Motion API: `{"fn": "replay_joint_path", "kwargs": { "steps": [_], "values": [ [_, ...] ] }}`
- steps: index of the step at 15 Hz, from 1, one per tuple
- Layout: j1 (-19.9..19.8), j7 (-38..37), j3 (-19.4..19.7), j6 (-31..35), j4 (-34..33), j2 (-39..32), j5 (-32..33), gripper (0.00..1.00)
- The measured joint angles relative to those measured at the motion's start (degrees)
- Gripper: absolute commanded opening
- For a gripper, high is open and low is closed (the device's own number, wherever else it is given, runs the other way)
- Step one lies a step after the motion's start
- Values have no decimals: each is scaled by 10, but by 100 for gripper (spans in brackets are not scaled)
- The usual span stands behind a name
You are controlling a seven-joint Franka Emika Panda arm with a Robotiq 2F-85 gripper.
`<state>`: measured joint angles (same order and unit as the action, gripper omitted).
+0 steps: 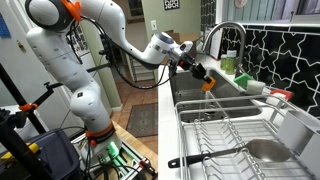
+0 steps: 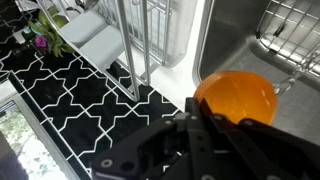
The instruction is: Pour the water, which is in the cup, into the bowl, then pour that water into the sink
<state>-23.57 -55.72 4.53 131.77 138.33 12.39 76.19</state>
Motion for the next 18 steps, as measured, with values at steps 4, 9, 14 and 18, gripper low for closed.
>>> {"fn": "replay_joint_path", "kwargs": {
  "steps": [4,9,14,18],
  "values": [
    [36,-28,21,-31,0,-11,29,1],
    [60,-39,41,-40,0,-18,42,1],
    [69,-39,52,-40,0,-18,43,1],
    [80,-14,66,-26,0,-18,-18,1]
  ]
}}
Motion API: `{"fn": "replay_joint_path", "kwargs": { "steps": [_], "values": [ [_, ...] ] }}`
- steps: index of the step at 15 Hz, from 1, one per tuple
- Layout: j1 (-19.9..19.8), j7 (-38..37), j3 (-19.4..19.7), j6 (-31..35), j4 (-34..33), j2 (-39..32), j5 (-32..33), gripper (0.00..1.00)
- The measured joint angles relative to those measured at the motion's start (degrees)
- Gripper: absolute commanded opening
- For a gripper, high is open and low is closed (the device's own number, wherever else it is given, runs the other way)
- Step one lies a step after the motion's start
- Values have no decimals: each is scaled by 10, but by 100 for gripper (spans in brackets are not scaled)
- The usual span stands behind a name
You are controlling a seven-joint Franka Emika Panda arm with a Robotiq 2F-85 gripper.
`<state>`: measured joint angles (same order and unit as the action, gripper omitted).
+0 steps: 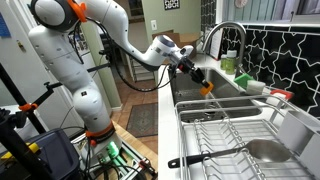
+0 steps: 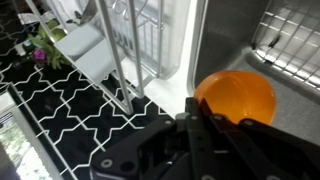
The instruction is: Pour the water, which is in the cup, into the bowl, then pour that water into the sink
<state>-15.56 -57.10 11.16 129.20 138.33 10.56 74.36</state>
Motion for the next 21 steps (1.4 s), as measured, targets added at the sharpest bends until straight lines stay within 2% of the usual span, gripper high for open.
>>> {"fn": "replay_joint_path", "kwargs": {
  "steps": [6,11,18,21],
  "values": [
    [6,192,27,77,1,13,-224,1],
    [7,389,33,88,2,25,-430,4],
    [9,409,33,90,4,25,-451,1],
    [21,475,31,160,19,20,-549,1]
  ]
}}
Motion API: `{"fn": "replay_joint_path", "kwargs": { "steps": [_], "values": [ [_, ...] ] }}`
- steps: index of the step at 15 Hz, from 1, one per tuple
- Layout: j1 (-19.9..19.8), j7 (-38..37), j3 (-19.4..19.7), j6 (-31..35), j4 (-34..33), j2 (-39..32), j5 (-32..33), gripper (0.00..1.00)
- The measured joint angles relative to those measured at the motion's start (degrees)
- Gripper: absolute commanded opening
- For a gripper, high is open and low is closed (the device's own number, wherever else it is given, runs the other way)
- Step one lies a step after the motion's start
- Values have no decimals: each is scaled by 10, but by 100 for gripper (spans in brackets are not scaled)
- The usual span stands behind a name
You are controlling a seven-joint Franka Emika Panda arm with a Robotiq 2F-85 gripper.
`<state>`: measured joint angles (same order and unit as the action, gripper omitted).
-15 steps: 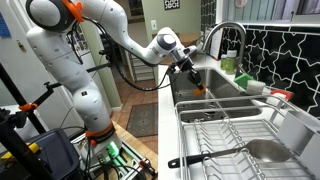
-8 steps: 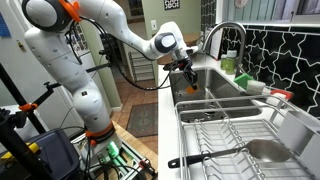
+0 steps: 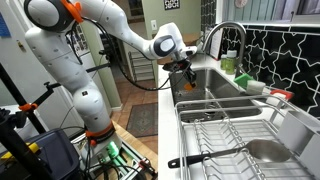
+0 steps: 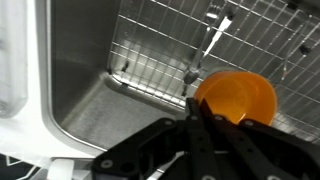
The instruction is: Pour the water, which is in the cup, into the bowl, then pour that water into the sink
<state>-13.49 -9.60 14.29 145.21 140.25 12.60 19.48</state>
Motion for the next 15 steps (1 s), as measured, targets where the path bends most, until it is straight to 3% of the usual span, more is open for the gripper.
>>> {"fn": "replay_joint_path", "kwargs": {
  "steps": [5,8,11,15],
  "values": [
    [80,156,31,22,25,-1,-233,1],
    [99,277,37,-25,26,3,-347,1],
    [92,349,44,-107,23,12,-378,1],
    [62,373,46,-156,22,22,-344,1]
  ]
}}
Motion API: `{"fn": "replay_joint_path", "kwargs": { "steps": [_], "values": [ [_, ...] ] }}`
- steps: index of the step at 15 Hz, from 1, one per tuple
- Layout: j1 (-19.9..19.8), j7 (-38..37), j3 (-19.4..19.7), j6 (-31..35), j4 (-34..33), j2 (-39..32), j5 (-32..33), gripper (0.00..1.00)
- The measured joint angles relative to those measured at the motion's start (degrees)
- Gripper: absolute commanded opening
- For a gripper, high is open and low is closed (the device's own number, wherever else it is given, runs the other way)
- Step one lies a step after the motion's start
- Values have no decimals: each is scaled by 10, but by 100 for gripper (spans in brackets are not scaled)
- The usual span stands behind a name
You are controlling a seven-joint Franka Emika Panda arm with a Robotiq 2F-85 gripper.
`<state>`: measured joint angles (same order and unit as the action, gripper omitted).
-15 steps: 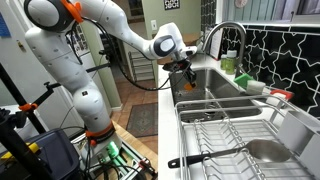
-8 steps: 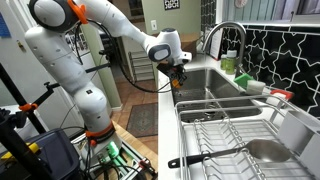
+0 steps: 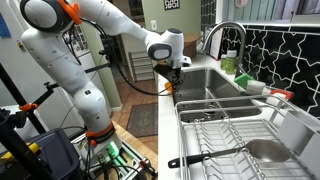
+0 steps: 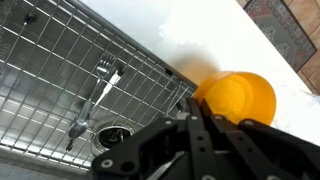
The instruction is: Pour the water, which is in the cup, into the bowl, then pour that water into the sink
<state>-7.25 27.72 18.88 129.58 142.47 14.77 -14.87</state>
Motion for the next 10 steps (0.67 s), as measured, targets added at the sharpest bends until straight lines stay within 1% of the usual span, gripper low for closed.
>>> {"fn": "replay_joint_path", "kwargs": {
  "steps": [6,10],
  "values": [
    [-2,23,-9,-19,1,-5,10,1],
    [-2,23,-16,-19,2,-15,34,1]
  ]
}}
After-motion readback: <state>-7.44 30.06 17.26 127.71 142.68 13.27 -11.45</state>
